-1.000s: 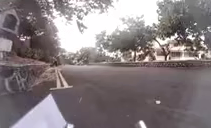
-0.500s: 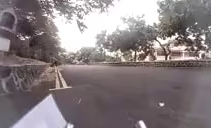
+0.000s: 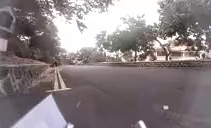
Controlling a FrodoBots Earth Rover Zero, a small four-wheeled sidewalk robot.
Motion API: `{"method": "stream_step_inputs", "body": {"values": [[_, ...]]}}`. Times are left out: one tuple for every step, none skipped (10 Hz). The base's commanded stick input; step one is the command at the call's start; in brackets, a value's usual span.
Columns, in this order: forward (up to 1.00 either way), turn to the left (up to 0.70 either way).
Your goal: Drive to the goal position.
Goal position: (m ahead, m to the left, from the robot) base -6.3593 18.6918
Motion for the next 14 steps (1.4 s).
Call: {"method": "stream_step_inputs", "body": {"values": [[0.20, 0.00], [0.20, 0.00], [0.20, 0.00], [0.20, 0.00], [0.20, 0.00], [0.20, 0.00], [0.20, 0.00], [0.20, 0.00], [0.20, 0.00], [0.20, 0.00], [0.20, 0.00], [0.20, 0.00], [0.20, 0.00], [0.20, 0.00]]}}
